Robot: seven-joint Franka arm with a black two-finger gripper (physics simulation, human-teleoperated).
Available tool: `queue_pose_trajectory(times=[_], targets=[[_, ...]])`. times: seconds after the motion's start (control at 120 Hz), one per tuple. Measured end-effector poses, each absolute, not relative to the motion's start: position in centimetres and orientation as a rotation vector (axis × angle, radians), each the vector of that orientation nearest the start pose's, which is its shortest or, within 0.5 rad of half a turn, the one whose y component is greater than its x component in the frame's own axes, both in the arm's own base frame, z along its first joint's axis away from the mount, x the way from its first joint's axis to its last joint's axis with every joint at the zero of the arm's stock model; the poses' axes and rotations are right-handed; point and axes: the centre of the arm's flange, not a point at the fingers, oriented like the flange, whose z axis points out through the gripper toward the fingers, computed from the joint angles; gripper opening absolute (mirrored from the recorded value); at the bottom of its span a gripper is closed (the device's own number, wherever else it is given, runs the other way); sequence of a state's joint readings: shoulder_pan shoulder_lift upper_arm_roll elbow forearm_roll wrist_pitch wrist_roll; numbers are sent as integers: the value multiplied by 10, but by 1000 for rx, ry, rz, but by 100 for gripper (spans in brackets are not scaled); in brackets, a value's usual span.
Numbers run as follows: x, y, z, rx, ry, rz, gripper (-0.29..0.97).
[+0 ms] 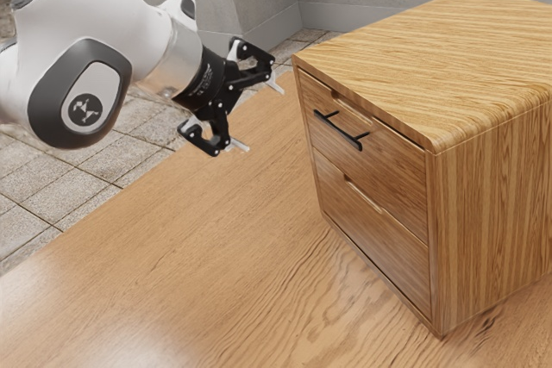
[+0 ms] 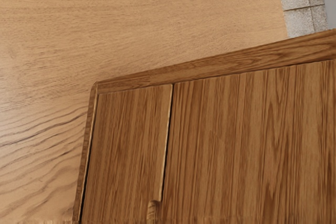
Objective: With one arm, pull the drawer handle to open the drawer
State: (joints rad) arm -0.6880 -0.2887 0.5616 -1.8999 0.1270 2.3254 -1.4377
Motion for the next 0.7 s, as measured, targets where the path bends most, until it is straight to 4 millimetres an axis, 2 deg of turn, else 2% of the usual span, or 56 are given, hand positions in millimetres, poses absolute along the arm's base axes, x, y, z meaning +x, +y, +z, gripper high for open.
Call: queue_pose_trajectory(times=[0.1,0.242,0.333,0.55,0.7], targets=[[540,-49,674,-2859,-2147,-826,68],[544,-68,671,-2887,-2185,-799,68],[543,-74,666,-2895,-2213,-766,68],[537,-73,654,-2888,-2264,-711,67],[535,-90,651,-2924,-2246,-697,67]])
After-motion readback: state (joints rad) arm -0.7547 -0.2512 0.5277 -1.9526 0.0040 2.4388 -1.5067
